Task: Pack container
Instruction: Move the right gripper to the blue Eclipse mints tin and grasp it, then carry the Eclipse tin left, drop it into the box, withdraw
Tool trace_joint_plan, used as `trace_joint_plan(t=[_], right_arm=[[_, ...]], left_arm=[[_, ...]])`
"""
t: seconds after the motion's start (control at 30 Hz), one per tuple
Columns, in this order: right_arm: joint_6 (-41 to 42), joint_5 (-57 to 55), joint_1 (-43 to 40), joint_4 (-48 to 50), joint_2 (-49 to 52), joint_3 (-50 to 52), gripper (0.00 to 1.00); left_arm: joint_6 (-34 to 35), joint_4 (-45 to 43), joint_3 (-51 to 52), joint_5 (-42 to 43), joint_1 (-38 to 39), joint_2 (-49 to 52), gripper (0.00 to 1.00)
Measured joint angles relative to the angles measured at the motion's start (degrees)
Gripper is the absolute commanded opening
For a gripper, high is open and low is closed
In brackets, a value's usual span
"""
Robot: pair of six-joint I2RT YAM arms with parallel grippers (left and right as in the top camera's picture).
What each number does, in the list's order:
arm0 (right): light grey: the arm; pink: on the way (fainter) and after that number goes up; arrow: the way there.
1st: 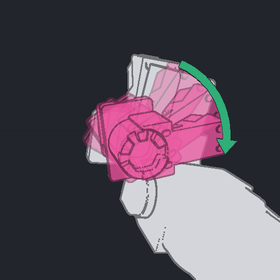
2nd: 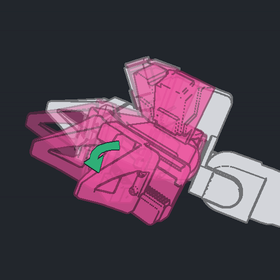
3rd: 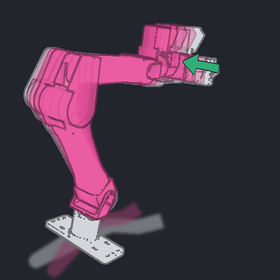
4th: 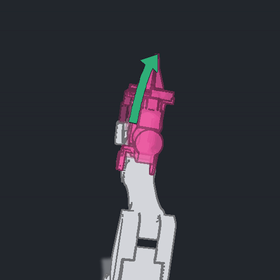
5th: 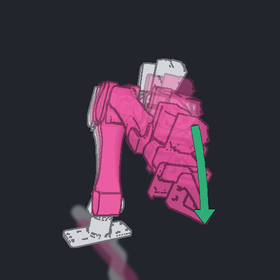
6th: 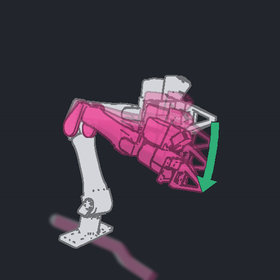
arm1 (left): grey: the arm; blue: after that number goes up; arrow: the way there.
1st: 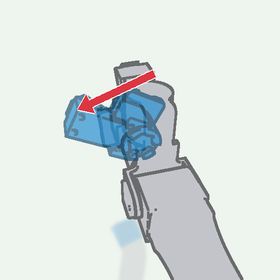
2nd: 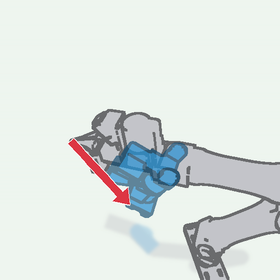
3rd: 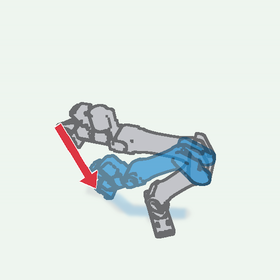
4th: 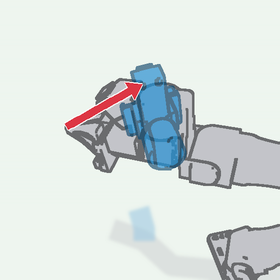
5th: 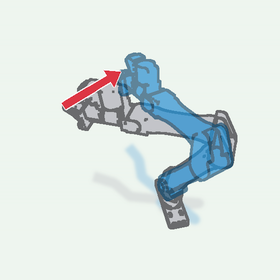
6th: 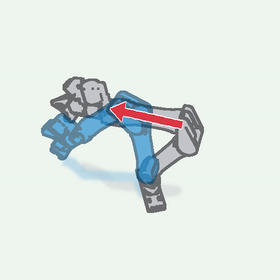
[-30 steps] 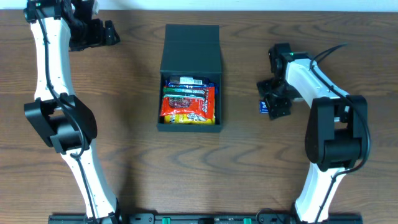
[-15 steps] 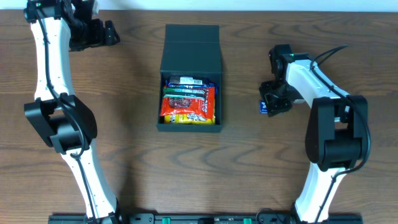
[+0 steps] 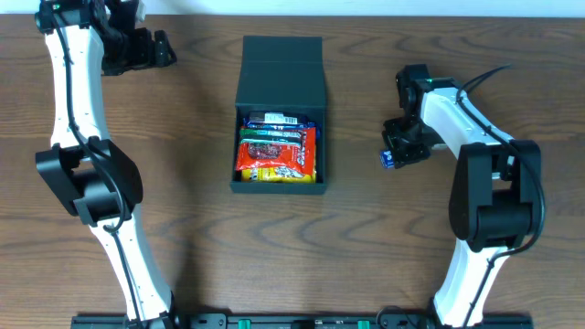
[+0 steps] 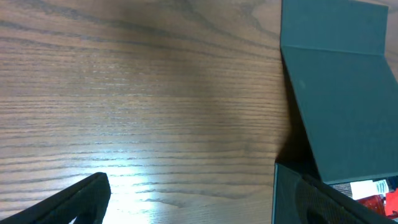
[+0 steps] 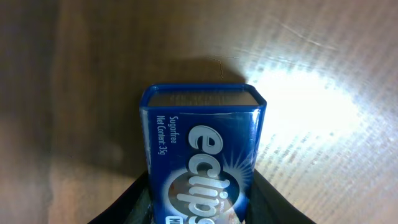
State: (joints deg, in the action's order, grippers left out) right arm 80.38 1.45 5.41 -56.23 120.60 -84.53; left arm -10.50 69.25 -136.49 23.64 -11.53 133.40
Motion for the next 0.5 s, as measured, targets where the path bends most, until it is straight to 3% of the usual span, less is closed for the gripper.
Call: trace_joint_plan(t=[0.23,0.5], right_arm=[[-8.7,0.3,0.0,2.0,0.0,-0.7,0.01],[-27.0,2.6,0.9,1.7,0.0,-13.2,0.01]], left_arm=[[0.0,0.3,0.0,0.4,0.0,0.0,0.95],[0.0,1.2,0.0,0.6,0.0,0.0,0.95]])
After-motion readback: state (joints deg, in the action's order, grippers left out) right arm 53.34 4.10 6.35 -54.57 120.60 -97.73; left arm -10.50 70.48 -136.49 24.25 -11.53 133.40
